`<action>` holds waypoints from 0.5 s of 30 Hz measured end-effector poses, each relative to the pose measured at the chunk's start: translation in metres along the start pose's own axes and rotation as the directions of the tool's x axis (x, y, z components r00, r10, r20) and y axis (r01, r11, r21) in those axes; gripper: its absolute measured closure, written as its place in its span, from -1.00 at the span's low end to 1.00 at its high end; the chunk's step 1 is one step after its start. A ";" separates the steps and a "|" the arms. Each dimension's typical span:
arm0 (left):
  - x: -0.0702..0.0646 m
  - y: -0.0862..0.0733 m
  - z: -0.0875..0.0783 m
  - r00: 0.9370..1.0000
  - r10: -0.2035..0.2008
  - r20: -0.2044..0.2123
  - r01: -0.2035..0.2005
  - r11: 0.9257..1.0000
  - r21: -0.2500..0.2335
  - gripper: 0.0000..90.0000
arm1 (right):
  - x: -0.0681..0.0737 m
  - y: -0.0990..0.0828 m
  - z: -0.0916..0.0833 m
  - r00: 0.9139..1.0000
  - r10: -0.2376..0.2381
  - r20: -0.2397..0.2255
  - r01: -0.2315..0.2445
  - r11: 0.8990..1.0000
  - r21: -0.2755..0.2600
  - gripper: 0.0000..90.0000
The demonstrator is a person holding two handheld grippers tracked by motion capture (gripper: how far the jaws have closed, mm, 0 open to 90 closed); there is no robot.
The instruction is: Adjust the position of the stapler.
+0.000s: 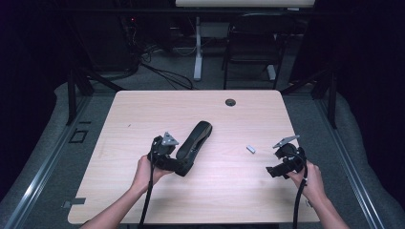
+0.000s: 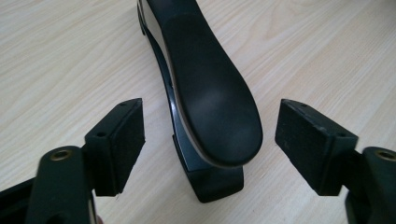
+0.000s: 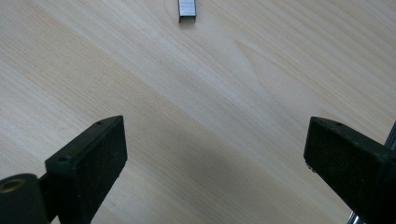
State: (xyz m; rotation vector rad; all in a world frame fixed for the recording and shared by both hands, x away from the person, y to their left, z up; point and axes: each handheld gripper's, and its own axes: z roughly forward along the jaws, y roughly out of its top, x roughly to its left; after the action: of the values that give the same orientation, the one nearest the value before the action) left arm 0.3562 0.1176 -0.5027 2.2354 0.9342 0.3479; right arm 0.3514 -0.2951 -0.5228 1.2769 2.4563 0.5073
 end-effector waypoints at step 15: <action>-0.004 0.004 0.010 1.000 -0.006 -0.030 0.006 1.000 -0.005 0.08 | 0.000 -0.001 0.000 1.000 0.013 0.002 -0.013 1.000 -0.014 -0.87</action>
State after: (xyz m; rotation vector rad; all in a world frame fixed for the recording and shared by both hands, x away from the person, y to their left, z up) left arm 0.3607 0.1075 -0.5072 2.2281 0.9546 0.3815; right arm 0.3508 -0.2956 -0.5227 1.2874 2.4402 0.5260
